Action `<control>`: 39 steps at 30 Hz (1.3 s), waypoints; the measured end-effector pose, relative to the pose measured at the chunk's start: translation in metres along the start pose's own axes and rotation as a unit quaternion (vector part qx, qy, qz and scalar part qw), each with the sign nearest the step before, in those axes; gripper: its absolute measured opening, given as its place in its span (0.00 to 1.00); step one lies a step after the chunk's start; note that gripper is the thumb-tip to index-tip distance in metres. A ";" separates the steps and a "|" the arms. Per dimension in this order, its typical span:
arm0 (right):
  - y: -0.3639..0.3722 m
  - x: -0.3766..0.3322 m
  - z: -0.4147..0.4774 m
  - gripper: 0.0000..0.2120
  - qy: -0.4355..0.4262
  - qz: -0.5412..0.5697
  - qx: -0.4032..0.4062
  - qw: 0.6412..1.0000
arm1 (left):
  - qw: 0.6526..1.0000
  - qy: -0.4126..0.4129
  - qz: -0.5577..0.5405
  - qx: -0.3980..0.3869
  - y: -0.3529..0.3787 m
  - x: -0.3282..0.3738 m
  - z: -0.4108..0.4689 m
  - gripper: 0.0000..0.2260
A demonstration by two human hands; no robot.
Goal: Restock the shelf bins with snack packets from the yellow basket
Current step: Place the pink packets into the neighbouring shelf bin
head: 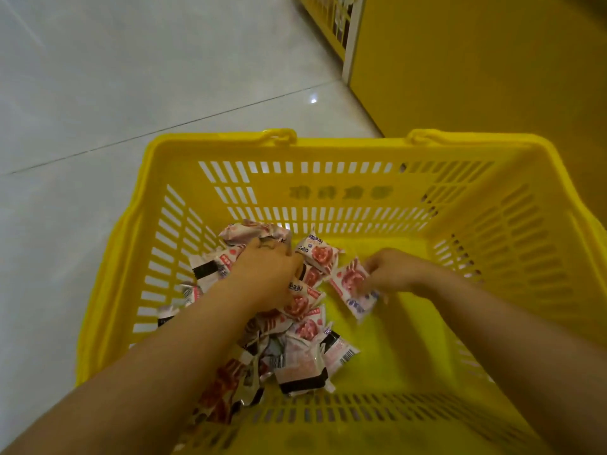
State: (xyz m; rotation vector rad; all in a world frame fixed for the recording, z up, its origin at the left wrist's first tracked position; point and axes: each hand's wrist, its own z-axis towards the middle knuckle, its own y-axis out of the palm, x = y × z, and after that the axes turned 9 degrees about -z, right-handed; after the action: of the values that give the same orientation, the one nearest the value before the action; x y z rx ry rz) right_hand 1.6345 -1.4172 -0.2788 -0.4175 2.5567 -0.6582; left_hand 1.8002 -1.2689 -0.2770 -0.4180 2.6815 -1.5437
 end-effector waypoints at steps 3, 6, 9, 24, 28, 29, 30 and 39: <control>-0.009 -0.023 0.009 0.05 -0.086 0.041 0.099 0.991 | 1.000 0.011 0.000 -0.006 -0.002 0.004 -0.003 0.23; 0.002 -0.041 0.021 0.04 -0.120 0.057 0.099 0.986 | 0.999 0.034 -0.035 -0.008 -0.004 0.007 -0.008 0.17; 0.017 -0.042 0.031 0.08 -0.124 0.058 0.086 0.987 | 0.992 0.048 -0.116 -0.001 -0.006 0.007 -0.011 0.16; -0.034 0.048 -0.007 0.09 0.062 -0.001 0.182 0.981 | 0.972 0.088 -0.139 0.166 0.007 0.063 0.023 0.21; -0.026 0.058 -0.011 0.13 0.072 -0.011 0.172 0.982 | 0.963 0.122 -0.238 -0.017 0.026 0.066 0.023 0.36; -0.024 0.059 -0.011 0.16 0.073 -0.008 0.167 0.983 | 0.954 0.120 -0.271 -0.036 0.026 0.064 0.020 0.36; -0.021 0.058 -0.010 0.20 0.076 0.000 0.162 0.984 | 0.947 0.111 -0.300 -0.034 0.024 0.061 0.018 0.35; 0.002 0.066 -0.009 0.26 0.094 0.085 0.080 0.989 | 0.964 0.005 -0.266 -0.010 0.024 0.056 0.038 0.27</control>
State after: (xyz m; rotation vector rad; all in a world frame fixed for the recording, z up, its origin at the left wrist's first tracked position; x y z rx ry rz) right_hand 1.5742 -1.4385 -0.2963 -0.0857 2.6520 -0.8671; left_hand 1.7469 -1.3029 -0.3102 -1.2160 2.7313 -1.6131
